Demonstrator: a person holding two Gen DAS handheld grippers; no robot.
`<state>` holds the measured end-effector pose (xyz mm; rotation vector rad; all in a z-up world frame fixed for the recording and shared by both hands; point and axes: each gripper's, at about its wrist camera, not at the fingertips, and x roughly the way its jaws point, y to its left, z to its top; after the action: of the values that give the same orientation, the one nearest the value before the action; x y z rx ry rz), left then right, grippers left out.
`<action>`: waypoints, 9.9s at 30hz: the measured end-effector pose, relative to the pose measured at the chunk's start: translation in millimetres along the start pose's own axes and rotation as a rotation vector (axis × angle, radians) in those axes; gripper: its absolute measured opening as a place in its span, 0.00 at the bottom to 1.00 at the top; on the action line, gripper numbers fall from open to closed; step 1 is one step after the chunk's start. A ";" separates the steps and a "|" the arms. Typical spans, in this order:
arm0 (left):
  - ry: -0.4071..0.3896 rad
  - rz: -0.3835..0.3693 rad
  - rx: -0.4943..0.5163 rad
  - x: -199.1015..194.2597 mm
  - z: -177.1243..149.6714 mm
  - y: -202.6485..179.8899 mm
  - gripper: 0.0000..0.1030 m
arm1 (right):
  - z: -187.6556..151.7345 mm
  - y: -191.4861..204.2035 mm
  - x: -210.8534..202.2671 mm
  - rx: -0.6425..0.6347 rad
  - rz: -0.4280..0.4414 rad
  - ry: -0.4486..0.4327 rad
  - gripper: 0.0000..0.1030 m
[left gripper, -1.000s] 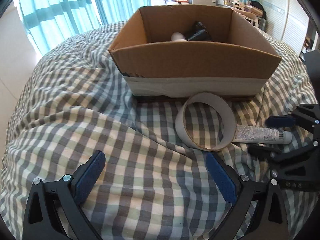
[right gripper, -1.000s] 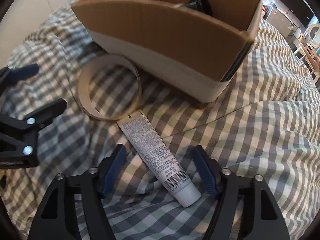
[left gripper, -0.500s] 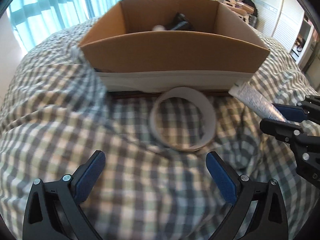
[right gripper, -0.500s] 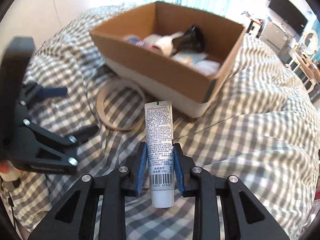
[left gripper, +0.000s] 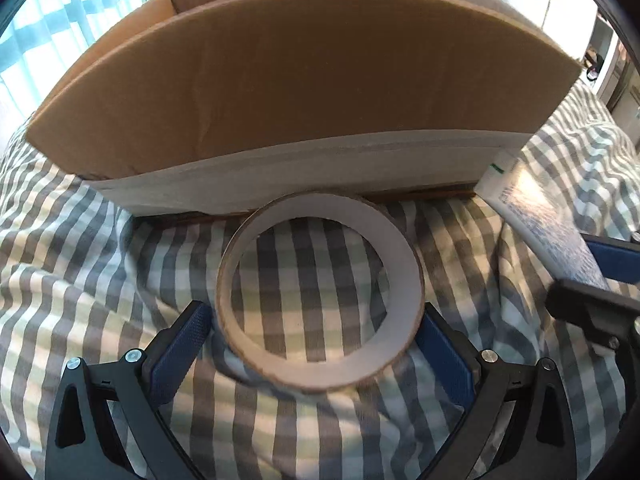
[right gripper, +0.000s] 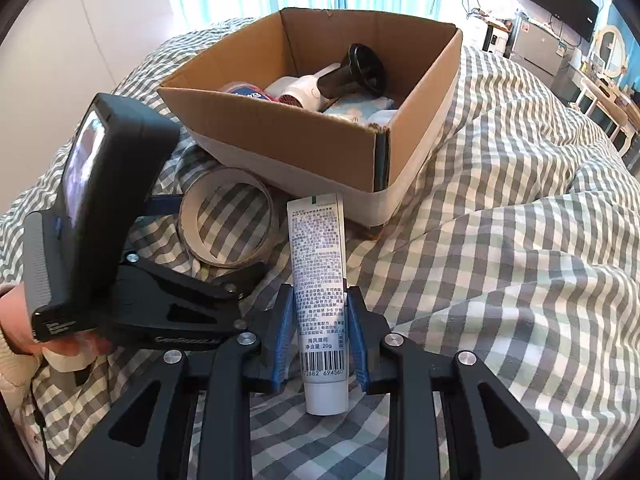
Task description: Organize objects
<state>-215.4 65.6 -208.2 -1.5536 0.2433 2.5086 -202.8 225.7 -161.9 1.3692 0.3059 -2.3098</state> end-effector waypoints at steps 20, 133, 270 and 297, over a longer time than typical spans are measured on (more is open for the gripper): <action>-0.110 -0.077 -0.065 -100.8 -21.5 10.4 0.84 | 2.9 29.1 -54.9 -0.025 -0.101 -0.125 0.24; -0.353 0.013 -0.062 -97.1 159.8 70.6 0.99 | 191.4 -31.4 -52.6 0.167 -0.144 -0.258 0.73; -0.726 0.235 -0.197 -269.7 -104.8 24.4 1.00 | -81.2 70.7 -200.1 0.196 -0.365 -0.677 0.99; -0.724 0.259 -0.185 -267.5 -106.2 23.0 1.00 | -82.3 74.2 -195.1 0.193 -0.369 -0.659 0.99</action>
<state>-11.7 0.7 -14.1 -0.5892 0.1088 3.1682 -22.6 242.8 -29.2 0.5817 0.1308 -3.0024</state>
